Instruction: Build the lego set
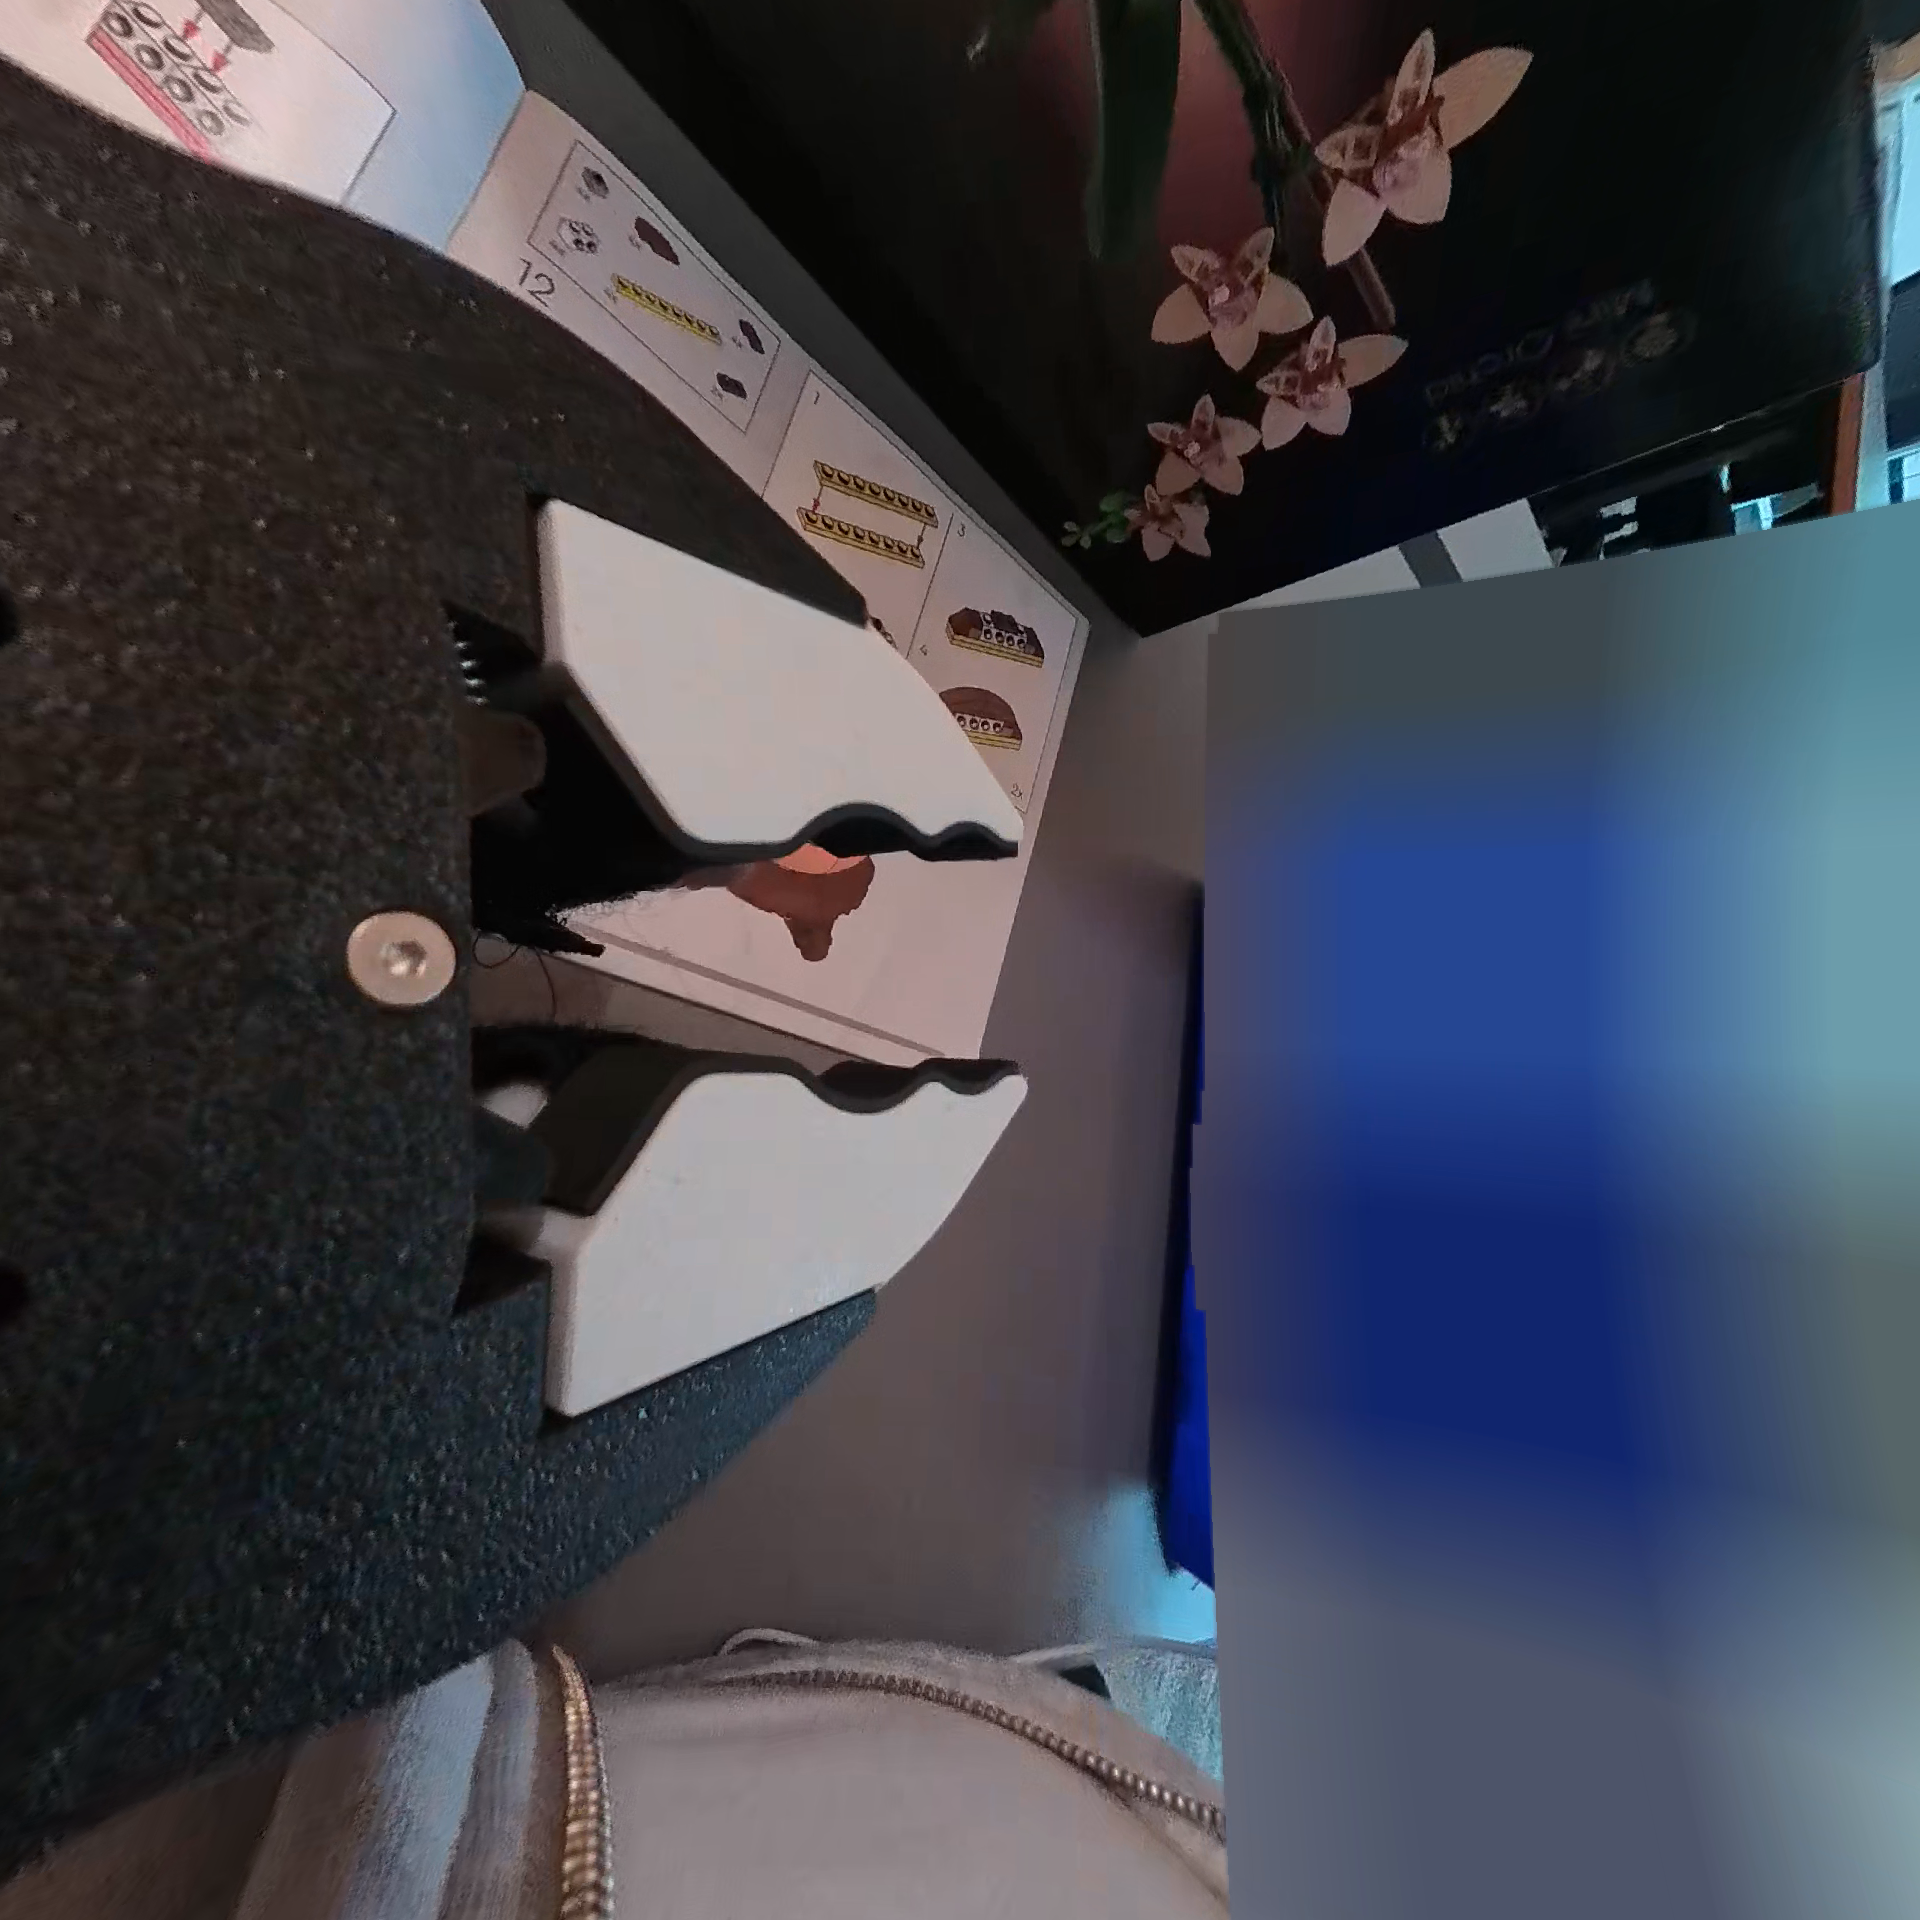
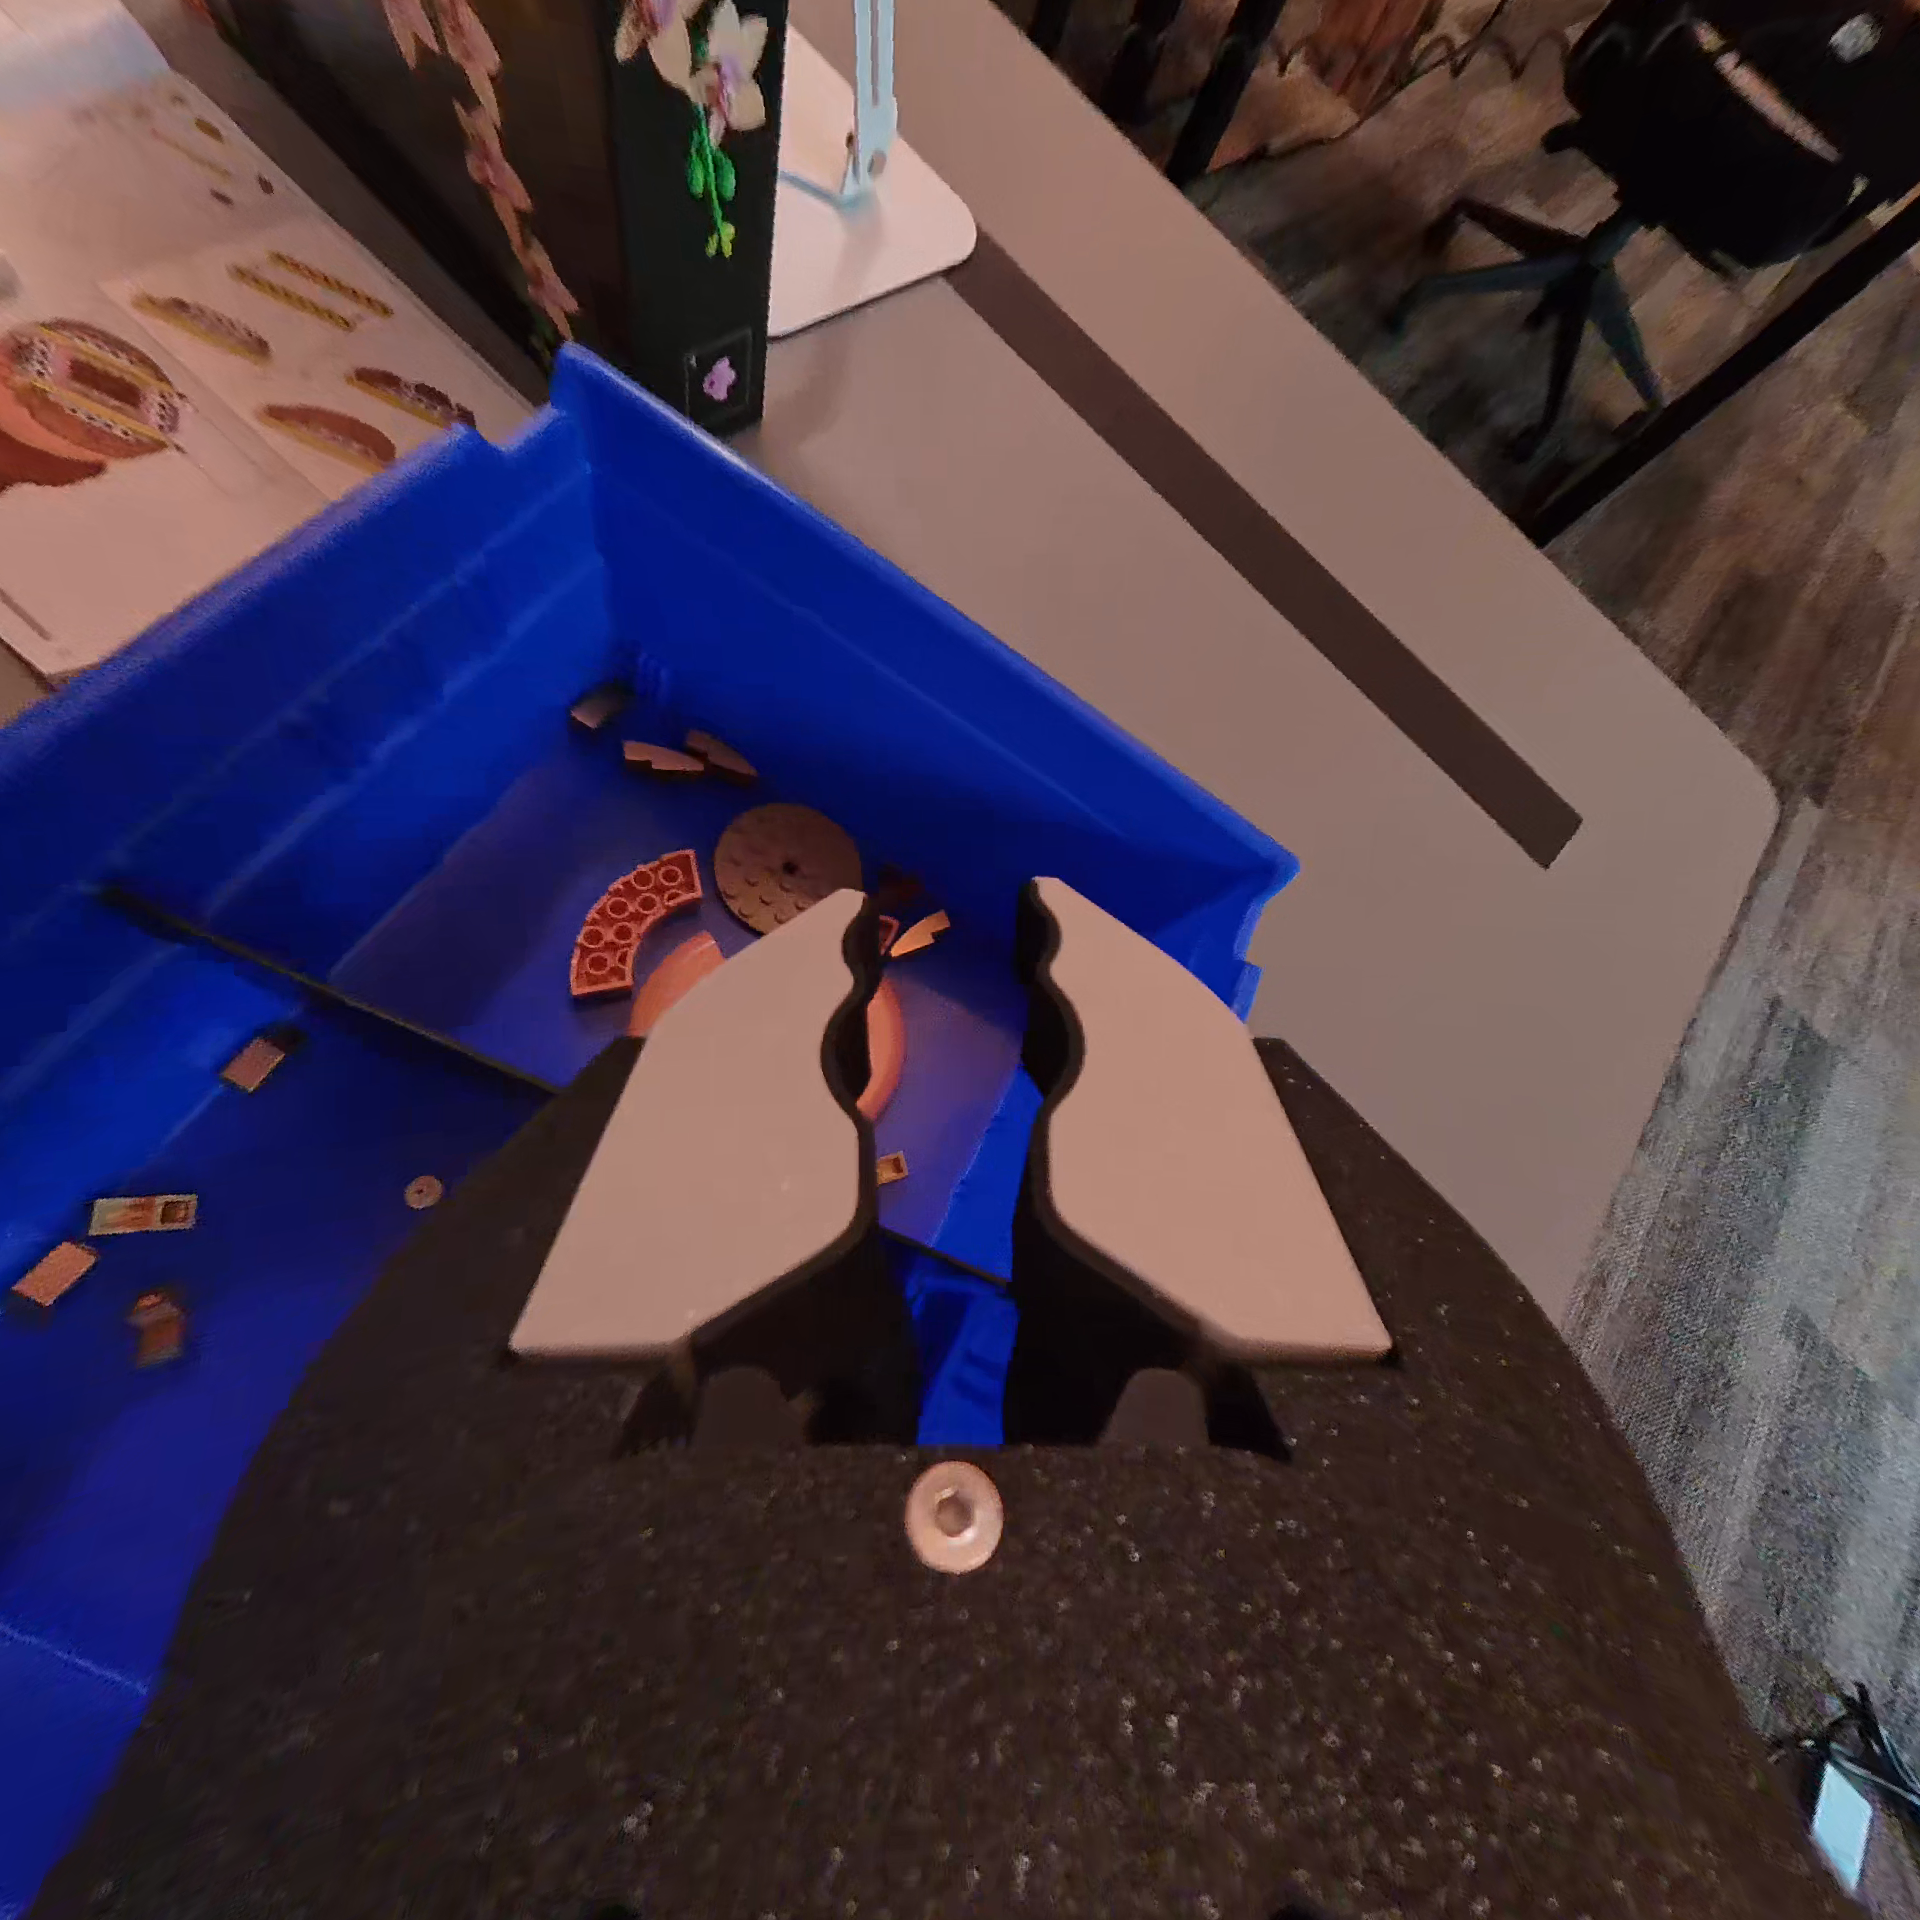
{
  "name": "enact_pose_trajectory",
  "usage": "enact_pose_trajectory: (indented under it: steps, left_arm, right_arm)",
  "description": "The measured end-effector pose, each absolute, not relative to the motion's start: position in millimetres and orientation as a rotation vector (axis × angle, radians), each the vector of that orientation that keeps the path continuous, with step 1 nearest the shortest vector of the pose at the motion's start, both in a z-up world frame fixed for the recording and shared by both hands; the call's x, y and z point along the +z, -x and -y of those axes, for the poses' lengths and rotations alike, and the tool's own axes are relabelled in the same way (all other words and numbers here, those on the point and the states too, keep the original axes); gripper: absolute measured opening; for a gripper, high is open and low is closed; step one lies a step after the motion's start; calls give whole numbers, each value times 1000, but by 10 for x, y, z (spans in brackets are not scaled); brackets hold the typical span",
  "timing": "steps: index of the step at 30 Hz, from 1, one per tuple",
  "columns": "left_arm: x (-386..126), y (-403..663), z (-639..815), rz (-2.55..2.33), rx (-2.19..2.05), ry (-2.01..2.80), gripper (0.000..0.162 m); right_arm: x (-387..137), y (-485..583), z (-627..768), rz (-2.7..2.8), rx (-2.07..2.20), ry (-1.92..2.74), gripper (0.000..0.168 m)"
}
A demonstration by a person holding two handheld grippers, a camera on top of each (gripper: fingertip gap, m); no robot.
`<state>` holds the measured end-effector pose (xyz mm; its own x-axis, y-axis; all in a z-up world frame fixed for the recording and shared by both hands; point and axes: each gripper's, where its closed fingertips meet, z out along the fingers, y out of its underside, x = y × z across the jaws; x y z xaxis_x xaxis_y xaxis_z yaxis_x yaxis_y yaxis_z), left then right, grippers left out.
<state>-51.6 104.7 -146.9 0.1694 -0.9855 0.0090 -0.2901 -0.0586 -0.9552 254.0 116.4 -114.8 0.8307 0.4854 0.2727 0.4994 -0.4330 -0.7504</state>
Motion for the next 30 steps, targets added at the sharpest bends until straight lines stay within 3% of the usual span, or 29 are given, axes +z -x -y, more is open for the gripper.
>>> enact_pose_trajectory:
  steps: [2, 3, 5, 8, 13, 30]
  left_arm:
    - [-1479, 505, -1065, -1277, -954, 1532, 36]
    - [-1484, 505, -1070, -1277, -954, 1534, 36]
    - [-1500, 523, -1081, -1274, -945, 1537, 35]
    - [-1535, 573, -1093, -1272, -923, 1545, 34]
    - [-1554, 602, -1107, -1259, -928, 1560, 34]
    - [-1688, 713, -1038, -1282, -898, 1592, 35]
  right_arm:
    - [-1230, -2560, -1215, 703, -10, 2147, 20]
    - [-1259, -2561, -1236, 697, -8, 2168, 5]
    - [-1285, -2539, -1280, 700, -9, 2183, 2]
    - [-1278, -2527, -1331, 719, -45, 2179, 5]
    - [-1265, -2625, -1335, 666, -90, 2205, 31]
    - [-1620, -2517, -1331, 638, -40, 2400, 27]
